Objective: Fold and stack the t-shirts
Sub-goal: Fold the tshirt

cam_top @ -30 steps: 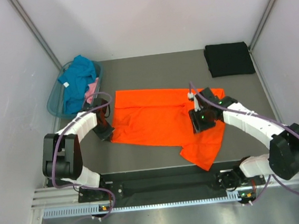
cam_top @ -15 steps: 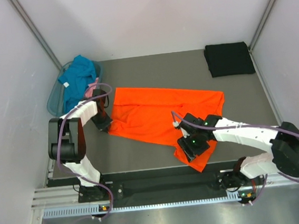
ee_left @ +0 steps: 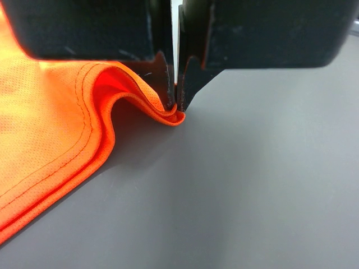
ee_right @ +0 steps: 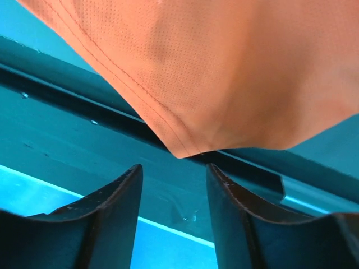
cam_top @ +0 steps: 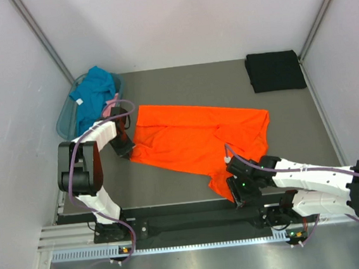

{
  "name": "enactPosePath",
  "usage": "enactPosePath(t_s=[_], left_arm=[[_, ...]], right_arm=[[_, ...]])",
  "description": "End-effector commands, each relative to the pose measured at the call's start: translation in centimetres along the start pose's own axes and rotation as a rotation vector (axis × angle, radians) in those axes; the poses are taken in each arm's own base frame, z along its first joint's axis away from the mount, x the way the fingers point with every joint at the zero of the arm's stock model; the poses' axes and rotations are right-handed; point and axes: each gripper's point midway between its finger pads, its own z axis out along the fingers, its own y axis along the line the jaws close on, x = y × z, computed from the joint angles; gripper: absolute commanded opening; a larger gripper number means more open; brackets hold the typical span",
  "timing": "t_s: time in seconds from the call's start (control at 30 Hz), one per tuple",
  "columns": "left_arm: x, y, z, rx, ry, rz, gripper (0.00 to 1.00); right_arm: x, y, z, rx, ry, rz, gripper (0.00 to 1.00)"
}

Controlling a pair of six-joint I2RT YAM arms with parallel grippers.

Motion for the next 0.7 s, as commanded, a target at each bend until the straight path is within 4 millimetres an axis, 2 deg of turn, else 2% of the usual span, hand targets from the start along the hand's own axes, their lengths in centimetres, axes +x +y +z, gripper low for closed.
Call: enactPosePath(t_s=[0.0,0.2,0.33,0.4,0.5,0.67], left_arm=[[0.2,0.2,0.1,0.013,-0.002,0.019,0.0],[0.4,0.2,-0.1,0.022,0.001,0.029,0.0],[0.6,0.3,0.1,0.017,0.01,0.039,0.0],[0.9,0.3,0.3,0.017,0.022,0.043,0.0],[1.4,0.5,0.4,0.017,0.042,0.048,0.0],[1.6,0.6,0.6,0.013,0.053,0.057,0.0]], right_arm=[[-1.3,1.2,-0.2,-0.03,-0.092,0.112,0.5],[-0.7,0.8,1.0,-0.028,-0.085,0.205,0.53],[-0.5,-0.6,1.8,0.029,-0.108,0.261,0.52],[-0.8,-0.4,2.1,0.011,-0.122,0.286,0.52],[-0.4,-0.7,2.8,0.009,-0.123,0.312,0.49],[-1.3,-0.9,3.3,0.017,-0.168,0.323,0.39]])
